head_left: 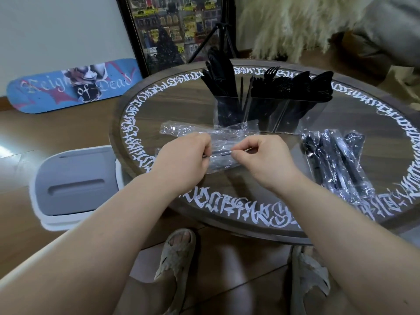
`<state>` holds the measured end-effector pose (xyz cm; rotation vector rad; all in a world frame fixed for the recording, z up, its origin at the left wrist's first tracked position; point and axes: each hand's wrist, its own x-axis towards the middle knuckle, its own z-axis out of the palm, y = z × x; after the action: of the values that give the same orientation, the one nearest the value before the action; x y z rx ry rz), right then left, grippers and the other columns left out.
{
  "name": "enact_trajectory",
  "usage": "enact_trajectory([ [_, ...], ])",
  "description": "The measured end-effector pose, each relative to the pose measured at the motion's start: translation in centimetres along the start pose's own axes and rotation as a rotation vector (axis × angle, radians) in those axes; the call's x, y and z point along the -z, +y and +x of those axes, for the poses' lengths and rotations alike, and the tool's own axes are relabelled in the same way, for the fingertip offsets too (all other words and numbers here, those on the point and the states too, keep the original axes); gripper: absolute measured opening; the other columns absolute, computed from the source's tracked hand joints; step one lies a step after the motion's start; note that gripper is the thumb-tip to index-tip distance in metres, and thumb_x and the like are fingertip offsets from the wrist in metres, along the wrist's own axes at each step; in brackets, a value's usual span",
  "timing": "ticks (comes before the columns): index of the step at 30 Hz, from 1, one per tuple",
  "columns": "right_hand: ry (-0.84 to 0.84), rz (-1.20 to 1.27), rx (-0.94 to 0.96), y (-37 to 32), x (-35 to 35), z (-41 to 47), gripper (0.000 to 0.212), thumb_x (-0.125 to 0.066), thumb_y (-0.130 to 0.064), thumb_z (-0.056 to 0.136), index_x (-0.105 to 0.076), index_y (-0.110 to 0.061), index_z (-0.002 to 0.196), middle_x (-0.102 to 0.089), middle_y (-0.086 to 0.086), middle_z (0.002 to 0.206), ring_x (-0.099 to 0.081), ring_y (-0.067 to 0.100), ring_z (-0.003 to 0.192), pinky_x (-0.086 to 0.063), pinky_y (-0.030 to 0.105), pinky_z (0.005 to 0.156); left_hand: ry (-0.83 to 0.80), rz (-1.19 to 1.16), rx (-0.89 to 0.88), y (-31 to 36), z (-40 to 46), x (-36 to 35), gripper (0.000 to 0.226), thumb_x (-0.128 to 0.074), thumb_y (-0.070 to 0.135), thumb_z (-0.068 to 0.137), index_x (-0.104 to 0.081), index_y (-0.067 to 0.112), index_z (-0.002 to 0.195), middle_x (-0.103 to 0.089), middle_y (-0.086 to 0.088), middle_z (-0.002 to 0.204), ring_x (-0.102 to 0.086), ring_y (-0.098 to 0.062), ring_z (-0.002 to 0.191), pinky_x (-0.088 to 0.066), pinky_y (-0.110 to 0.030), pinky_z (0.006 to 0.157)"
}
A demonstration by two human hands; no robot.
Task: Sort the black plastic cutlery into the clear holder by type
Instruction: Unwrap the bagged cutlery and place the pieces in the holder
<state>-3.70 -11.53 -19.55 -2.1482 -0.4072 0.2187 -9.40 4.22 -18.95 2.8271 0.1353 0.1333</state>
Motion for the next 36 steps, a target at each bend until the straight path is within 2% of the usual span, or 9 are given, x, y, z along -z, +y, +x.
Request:
enact_trajectory([
  [4, -0.012, 0.145, -0.082, -0.6, -1.0, 0.3, 0.014, -0.073, -0.012, 0.082, -0.070, -0.020, 0.070, -0.068, -0.007, 0.071, -0.060, 0.007, 0.069, -0.047, 0.020, 0.067, 0.017, -0.015, 0.027, -1.1, -0.3, 0.2, 0.011, -0.056, 0.017, 0.090, -0.049, 0.025, 0.086, -0.058, 0.007, 0.097, -0.055, -0.016, 0.089, -0.046, -0.032, 0.076],
  [9, -0.027, 0.417, -0.208, -1.0, -2.1, 0.7, 0.020, -0.072, -0.002, 0.080, -0.067, -0.014, 0.065, -0.059, -0.005, 0.055, -0.053, 0.008, 0.057, -0.044, 0.023, 0.064, 0.045, -0.035, 0.044, -2.1, -0.4, 0.4, 0.011, -0.057, 0.017, 0.089, -0.051, 0.024, 0.085, -0.052, 0.011, 0.089, -0.052, -0.013, 0.083, -0.041, -0.028, 0.070],
  [16, -0.044, 0.661, -0.322, -1.0, -3.6, 1.3, 0.021, -0.068, 0.003, 0.081, -0.066, -0.010, 0.064, -0.060, 0.005, 0.064, -0.053, 0.015, 0.064, -0.047, 0.030, 0.073, 0.059, -0.052, 0.068, -2.9, -0.7, 0.6, 0.006, -0.055, 0.016, 0.088, -0.055, 0.022, 0.088, -0.057, 0.007, 0.092, -0.054, -0.016, 0.086, -0.046, -0.033, 0.075],
  [22, -0.043, 0.916, -0.392, -1.6, -3.9, 1.4, 0.021, -0.061, 0.009, 0.084, -0.061, -0.003, 0.067, -0.062, 0.006, 0.070, -0.056, 0.012, 0.064, -0.050, 0.016, 0.059, 0.045, -0.072, 0.084, -3.2, -0.8, 0.8, 0.011, -0.056, 0.017, 0.090, -0.050, 0.024, 0.084, -0.055, 0.008, 0.091, -0.054, -0.016, 0.085, -0.045, -0.031, 0.073],
  [27, -0.001, 1.069, -0.481, -1.4, -3.6, 1.8, 0.011, -0.061, 0.003, 0.087, -0.061, -0.003, 0.078, -0.063, 0.006, 0.068, -0.061, 0.012, 0.063, -0.053, 0.019, 0.057, 0.058, -0.096, 0.098, -3.4, -0.8, 0.9, 0.014, -0.057, 0.014, 0.089, -0.050, 0.024, 0.082, -0.054, 0.008, 0.092, -0.054, -0.015, 0.086, -0.044, -0.030, 0.074],
  [30, 0.036, 0.989, -0.485, -1.2, -3.3, 2.0, 0.006, -0.061, -0.001, 0.089, -0.061, -0.005, 0.084, -0.066, 0.007, 0.071, -0.064, 0.013, 0.062, -0.054, 0.021, 0.057, 0.089, -0.087, 0.113, -3.8, -0.8, 0.9, 0.013, -0.056, 0.013, 0.088, -0.051, 0.023, 0.082, -0.053, 0.008, 0.091, -0.052, -0.014, 0.084, -0.043, -0.028, 0.073],
  [34, 0.041, 0.803, -0.439, -1.4, -3.2, 1.8, 0.002, -0.059, -0.010, 0.092, -0.058, -0.011, 0.091, -0.064, 0.009, 0.092, -0.064, 0.017, 0.067, -0.054, 0.025, 0.059, 0.093, -0.072, 0.097, -4.0, -0.8, 0.9, 0.016, -0.058, 0.013, 0.088, -0.049, 0.024, 0.080, -0.048, 0.010, 0.089, -0.049, -0.012, 0.083, -0.040, -0.026, 0.071],
  [36, -0.001, 0.750, -0.415, -1.5, -3.1, 1.8, 0.018, -0.064, -0.020, 0.089, -0.056, -0.013, 0.103, -0.061, 0.006, 0.104, -0.066, 0.019, 0.076, -0.056, 0.029, 0.064, 0.090, -0.071, 0.091, -3.9, -0.8, 0.9, 0.018, -0.059, 0.012, 0.087, -0.048, 0.024, 0.080, -0.049, 0.009, 0.091, -0.051, -0.014, 0.084, -0.043, -0.028, 0.072],
])
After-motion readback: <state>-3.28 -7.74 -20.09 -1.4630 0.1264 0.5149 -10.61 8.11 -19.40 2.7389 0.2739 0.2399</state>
